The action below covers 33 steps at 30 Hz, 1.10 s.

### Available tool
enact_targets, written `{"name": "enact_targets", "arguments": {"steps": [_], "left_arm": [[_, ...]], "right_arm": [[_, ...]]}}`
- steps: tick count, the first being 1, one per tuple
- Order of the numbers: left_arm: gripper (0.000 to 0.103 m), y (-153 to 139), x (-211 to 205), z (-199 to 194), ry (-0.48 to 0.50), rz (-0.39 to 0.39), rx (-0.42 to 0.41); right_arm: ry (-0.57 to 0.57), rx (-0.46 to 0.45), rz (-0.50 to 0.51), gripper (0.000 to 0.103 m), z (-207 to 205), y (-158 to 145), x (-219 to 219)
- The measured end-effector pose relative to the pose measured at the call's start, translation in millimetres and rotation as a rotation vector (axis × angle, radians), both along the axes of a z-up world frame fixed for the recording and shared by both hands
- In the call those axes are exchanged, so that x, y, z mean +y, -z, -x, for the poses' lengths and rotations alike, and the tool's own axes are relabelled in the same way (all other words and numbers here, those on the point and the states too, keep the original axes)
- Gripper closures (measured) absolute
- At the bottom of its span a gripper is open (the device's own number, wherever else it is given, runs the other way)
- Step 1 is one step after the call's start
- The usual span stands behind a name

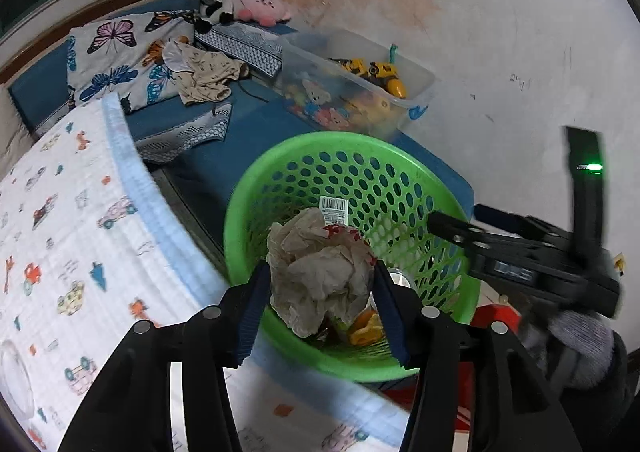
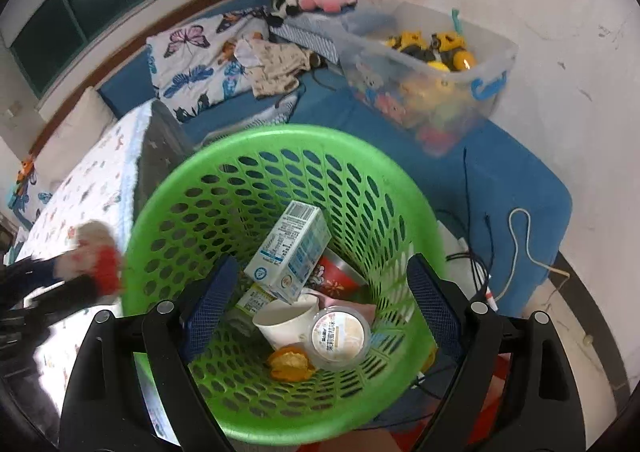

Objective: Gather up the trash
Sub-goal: 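Carry the milk carton and tissue to the green basket and release both, then move both grippers back over the bed toward the clear round lid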

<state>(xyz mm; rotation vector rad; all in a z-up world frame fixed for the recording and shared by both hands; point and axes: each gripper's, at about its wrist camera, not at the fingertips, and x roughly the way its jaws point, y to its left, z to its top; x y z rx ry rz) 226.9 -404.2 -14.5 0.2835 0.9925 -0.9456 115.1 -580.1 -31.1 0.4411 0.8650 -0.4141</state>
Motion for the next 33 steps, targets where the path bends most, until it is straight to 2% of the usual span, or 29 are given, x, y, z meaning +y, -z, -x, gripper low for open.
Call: {"name": "enact_targets", "arguments": {"steps": [3,6,7,14,23,29,33], "left_arm": [[0.044,8,-9,-1,0.003,-0.013,0.017],[0.040,12,-10,0,0.008,-0.010,0.024],[0.032,12,-10,1,0.008,-0.009,0.022],[0.031,3,16,10,-0.007,0.010,-0.019],[0.031,-14,101,5,-0.121,0.036,-0.098],[0.031,-14,177,-14,-0.267,0.013,-0.146],[0.031,-8,224,-33,-0.369,-0.004,-0.141]], "right_arm": [[0.001,-0.017,0.027,0.017,8,-7,1],[0.006,-0.033,0.001,0.017,13,-8,-2],[0.013,-0.036,-0.002,0.017,15,-7,-3],[-0.006,-0.060,-0.030,0.017,20,-9,8],[-0.110,-0.105,-0.020,0.017,18,-20,53],[-0.190,-0.122,-0.032,0.017,10,-24,85],[-0.239,-0.115,-0.032,0.017,3,-22,107]]}}
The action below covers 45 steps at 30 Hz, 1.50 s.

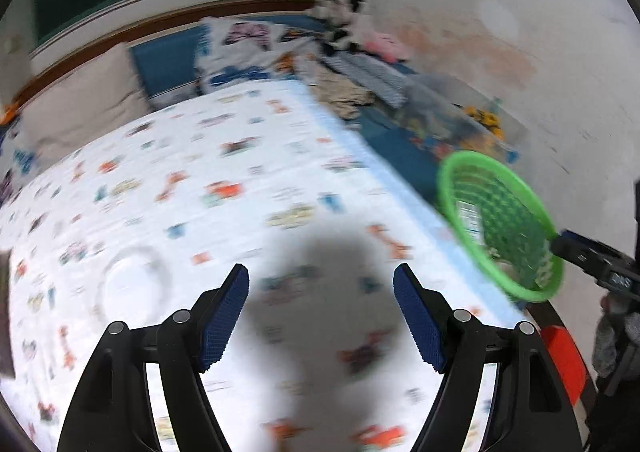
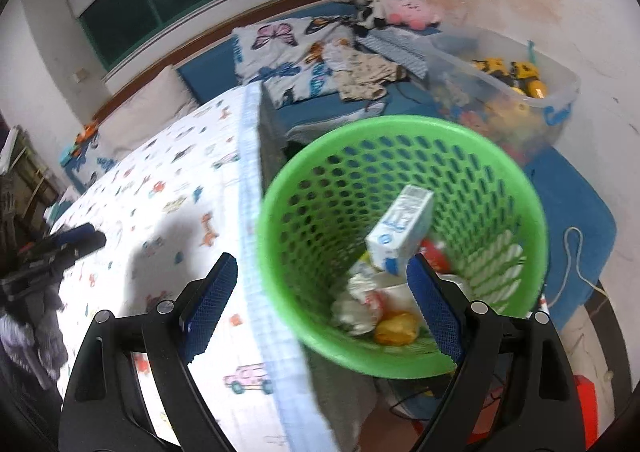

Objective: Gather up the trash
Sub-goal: 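Move both grippers back over the bed toward the clear round lid, then close the left gripper on the rim of the clear round lid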

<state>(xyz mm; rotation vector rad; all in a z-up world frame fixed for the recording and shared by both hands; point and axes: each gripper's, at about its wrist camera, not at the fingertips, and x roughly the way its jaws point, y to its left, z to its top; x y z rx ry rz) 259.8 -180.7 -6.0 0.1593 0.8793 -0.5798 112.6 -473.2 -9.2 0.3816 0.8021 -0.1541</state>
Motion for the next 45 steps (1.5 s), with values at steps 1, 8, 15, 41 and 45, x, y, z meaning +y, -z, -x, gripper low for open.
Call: {"name": "enact_targets", "arguments": {"steps": [1,8,15,41,45], "left_arm": [[0.031,2,12,-6,-0.032,-0.012,-0.008],[0.022,21,79,-40,-0.180,-0.055,0.009],[0.014,43,116,-58,-0.221,-0.075,0.046],[0.009,82,111,-95,-0.101,-0.127,0.101],[0.010,83,112,-97,-0.102,-0.099,0.100]], "right_arm": [[-0.008,0.002,0.002,0.017,-2,1,4],[-0.104,0.017,0.005,0.017,-15,9,41],[-0.182,0.035,0.001,0.017,-32,15,74],[-0.338,0.078,0.016,0.017,-72,31,149],[-0.360,0.068,0.034,0.017,-76,30,157]]}}
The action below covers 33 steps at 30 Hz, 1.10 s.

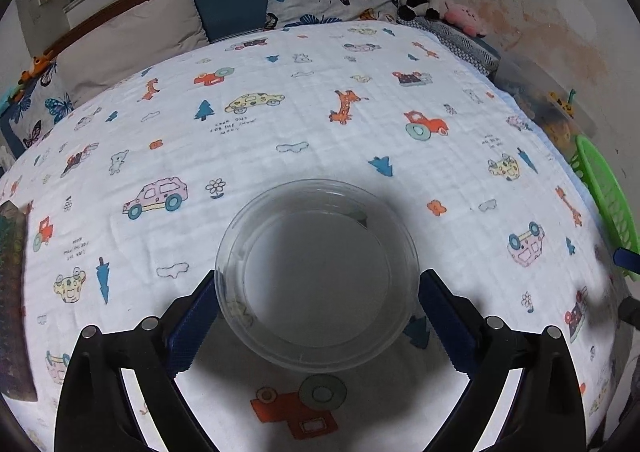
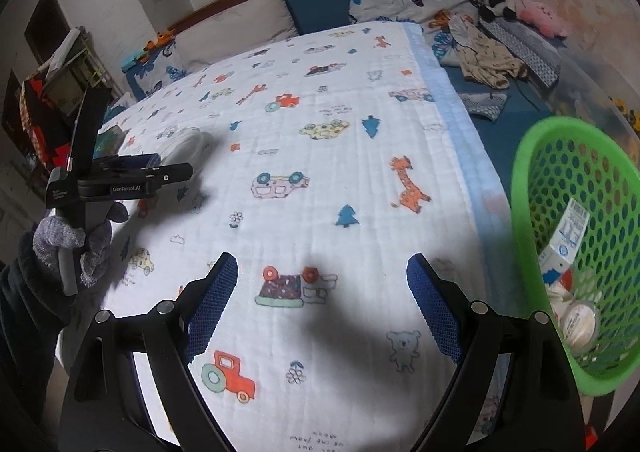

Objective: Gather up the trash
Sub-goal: 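Close the left gripper on the rim of the clear round lid, then carry the clear lid with the left gripper over the green basket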

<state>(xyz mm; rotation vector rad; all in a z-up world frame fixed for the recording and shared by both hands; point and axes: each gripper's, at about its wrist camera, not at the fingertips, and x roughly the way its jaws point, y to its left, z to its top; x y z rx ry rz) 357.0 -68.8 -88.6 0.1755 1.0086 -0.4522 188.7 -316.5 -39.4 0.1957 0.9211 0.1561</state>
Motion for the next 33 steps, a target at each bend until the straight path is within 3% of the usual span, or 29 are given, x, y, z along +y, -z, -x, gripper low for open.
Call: {"name": "enact_targets", "arguments": {"steps": [13,22,27,33], "left_arm": [[0.013,-1,8,5,-0.020,0.047,-0.002],[0.013,-8,22,17,-0.031,0.066,-0.001],[0.013,-20,24,25,-0.025,0.069,-0.009],[0.013,-38,-2,45,0.043,0.070,-0.034]], "right_arm": [[-0.110,-0.016,0.043,0.017,-35,5,46],[-0.197,-0.027,0.077,0.029,-56,12,81],[-0.189,-0.028,0.071,0.033,-51,12,78],[-0.128,-0.038,0.068,0.037,-26,5,48]]}}
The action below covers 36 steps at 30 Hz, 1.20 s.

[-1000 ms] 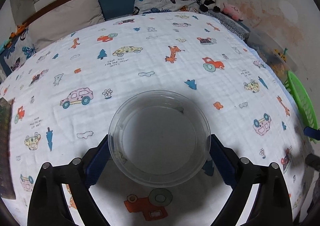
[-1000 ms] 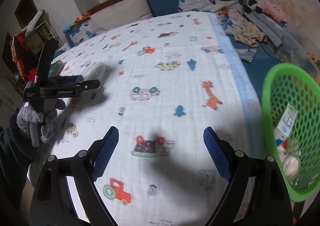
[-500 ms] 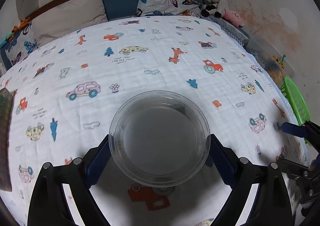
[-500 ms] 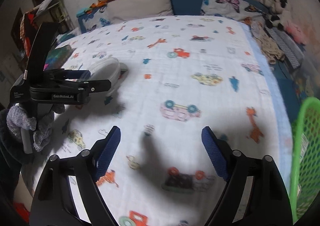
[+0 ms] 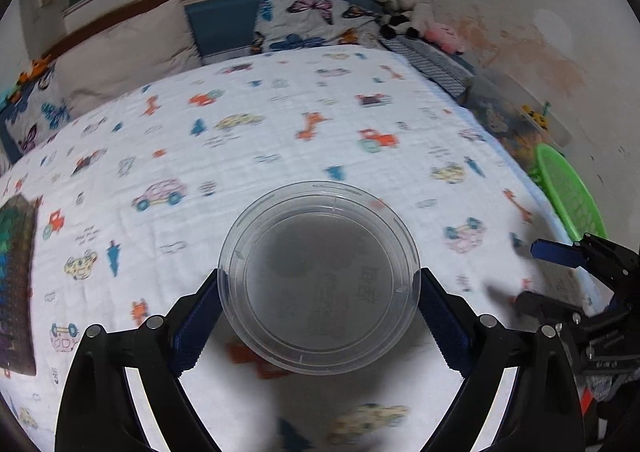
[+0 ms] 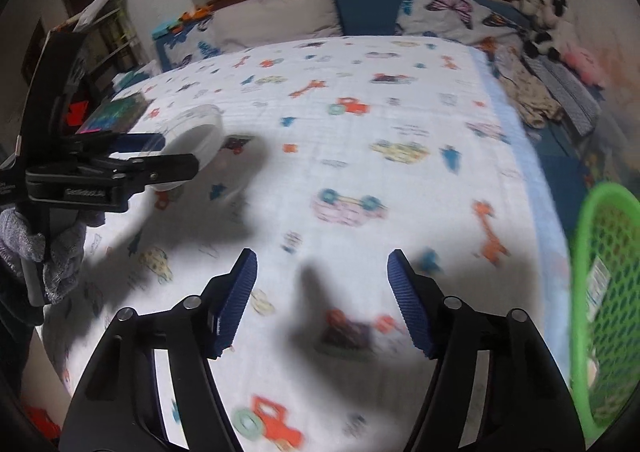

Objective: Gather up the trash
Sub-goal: 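Carry the clear lid with the left gripper over the green basket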

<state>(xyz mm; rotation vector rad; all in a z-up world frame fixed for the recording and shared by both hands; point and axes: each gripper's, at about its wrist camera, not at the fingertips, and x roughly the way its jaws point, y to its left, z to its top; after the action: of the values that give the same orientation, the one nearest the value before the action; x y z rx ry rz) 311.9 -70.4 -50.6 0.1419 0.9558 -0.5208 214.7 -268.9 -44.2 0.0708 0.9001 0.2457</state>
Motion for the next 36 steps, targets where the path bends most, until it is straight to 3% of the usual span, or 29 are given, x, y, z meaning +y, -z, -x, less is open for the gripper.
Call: {"name": "enact_targets", "arguments": {"steps": [10,22,29,36], "left_arm": [[0.013,-23,-82,33,0.150,0.042,-0.003],[0.013,-41,-225,73,0.370,0.032,-0.004],[0.013,-35,-297,89,0.442,0.001,0.028],[0.013,-17,-347,100,0.474,-0.045,0.077]], "right_arm": [[0.188,-0.037,-0.008,0.043,50,-20,-91],[0.471,-0.077,0.021,0.044,110,-34,-212],[0.586,-0.093,-0.010,0.044,143,-36,-262],[0.633,-0.078,-0.049,0.044,153,-25,-281]]}}
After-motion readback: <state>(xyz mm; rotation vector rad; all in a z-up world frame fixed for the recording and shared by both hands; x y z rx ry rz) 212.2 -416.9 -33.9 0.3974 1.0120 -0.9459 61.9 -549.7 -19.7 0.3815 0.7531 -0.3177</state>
